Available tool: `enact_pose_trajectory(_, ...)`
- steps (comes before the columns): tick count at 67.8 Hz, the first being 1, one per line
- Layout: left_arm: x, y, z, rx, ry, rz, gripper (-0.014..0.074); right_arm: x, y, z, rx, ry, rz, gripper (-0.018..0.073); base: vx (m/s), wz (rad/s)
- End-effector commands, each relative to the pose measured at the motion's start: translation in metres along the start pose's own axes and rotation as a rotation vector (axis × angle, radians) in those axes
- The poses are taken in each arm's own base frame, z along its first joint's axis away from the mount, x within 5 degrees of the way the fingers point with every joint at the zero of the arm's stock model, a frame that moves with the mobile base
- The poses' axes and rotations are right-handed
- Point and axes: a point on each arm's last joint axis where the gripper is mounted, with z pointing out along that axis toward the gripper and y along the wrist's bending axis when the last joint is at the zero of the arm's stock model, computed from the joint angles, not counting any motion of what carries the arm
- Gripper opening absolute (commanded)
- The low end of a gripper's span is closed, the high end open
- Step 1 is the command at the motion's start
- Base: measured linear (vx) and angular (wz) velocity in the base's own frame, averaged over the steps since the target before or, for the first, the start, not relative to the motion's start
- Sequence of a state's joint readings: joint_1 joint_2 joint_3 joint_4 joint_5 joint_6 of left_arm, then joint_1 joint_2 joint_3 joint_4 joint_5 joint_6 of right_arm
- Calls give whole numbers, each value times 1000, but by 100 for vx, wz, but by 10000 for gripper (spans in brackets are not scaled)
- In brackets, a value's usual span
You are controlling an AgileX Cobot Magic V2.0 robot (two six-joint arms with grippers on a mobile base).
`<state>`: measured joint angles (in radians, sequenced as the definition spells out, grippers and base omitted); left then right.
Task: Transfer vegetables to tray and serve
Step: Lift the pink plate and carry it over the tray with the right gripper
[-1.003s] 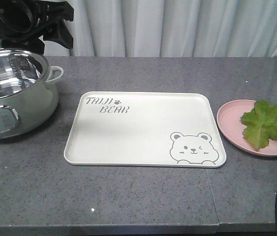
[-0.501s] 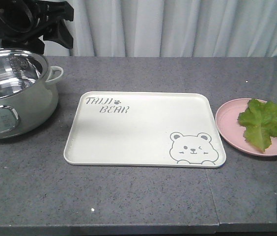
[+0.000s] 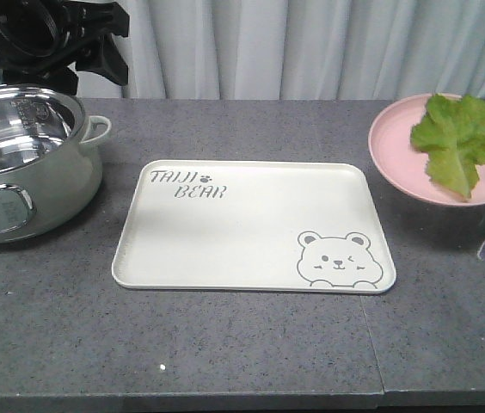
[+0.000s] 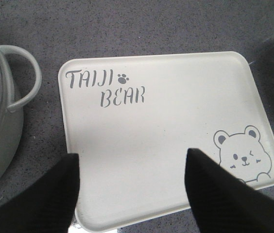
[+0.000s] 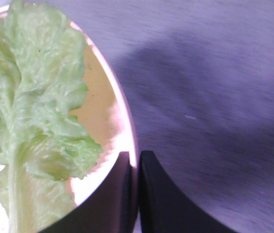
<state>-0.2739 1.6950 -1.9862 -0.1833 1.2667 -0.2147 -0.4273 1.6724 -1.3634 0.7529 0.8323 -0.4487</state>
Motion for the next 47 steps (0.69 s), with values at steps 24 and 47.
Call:
enact_pose_trajectory(24, -3, -6, -25, 38, -89, 6, 444, 12, 136, 23, -378, -59, -226, -6, 0, 0)
enact_pose_trajectory(47, -3, -6, -25, 38, -89, 6, 444, 69, 181, 110, -375, 98, -338, 2, 0, 0)
